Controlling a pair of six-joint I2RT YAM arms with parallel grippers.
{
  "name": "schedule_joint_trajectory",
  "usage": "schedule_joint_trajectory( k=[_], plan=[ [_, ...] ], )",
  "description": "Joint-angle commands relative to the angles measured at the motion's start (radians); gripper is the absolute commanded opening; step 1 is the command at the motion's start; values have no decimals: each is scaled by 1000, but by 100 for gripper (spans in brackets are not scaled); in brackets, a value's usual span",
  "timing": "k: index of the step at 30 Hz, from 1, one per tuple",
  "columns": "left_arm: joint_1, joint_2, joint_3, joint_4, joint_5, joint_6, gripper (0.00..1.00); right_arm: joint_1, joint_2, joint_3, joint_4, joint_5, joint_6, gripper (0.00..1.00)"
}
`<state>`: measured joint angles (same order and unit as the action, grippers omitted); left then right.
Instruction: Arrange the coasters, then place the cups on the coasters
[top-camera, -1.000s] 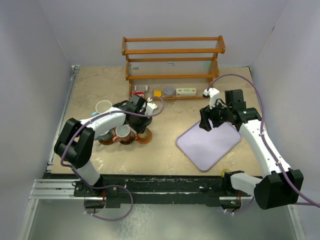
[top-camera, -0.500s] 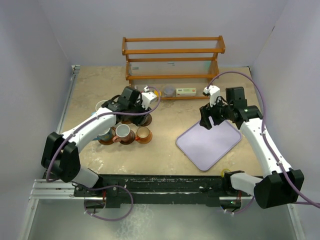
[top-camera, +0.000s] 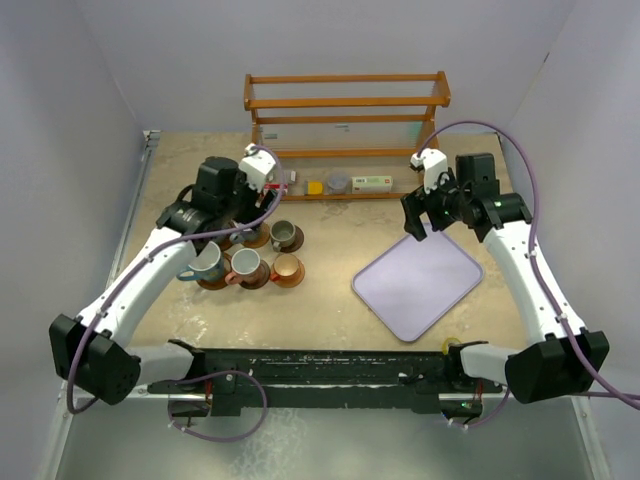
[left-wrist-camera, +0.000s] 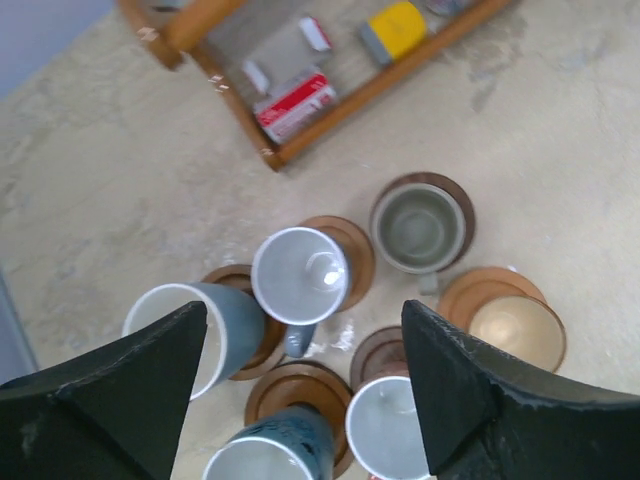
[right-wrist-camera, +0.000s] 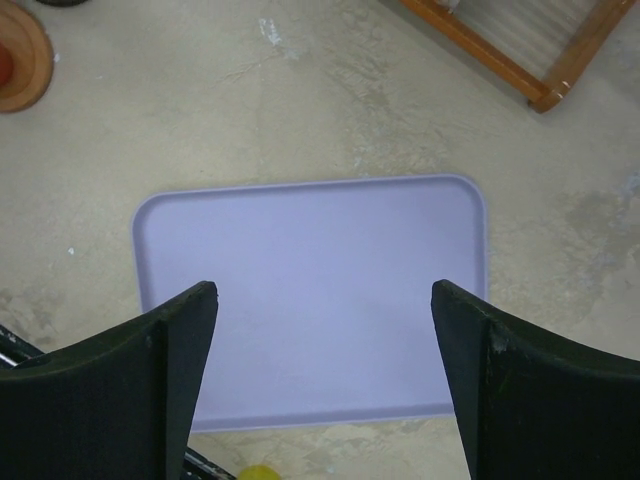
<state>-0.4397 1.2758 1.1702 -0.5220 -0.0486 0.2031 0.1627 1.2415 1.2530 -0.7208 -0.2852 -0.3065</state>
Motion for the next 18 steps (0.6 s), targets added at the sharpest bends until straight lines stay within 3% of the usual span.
schedule_joint_trajectory(
  k=[1,8,11,18],
  plan=[
    [57,-86,6,121,-66,-5,79,-3,-7,63,-24,66,6,91],
    [202,-148,-31,214,-66,-96,100,-3,8,124,-19,158,54,100],
    [272,-168,-56,277,-56,-143,94,-3,6,146,-8,217,65,100],
    [402,-164,-35,314,7,-215,93,-3,-24,124,65,280,137,100]
  ],
)
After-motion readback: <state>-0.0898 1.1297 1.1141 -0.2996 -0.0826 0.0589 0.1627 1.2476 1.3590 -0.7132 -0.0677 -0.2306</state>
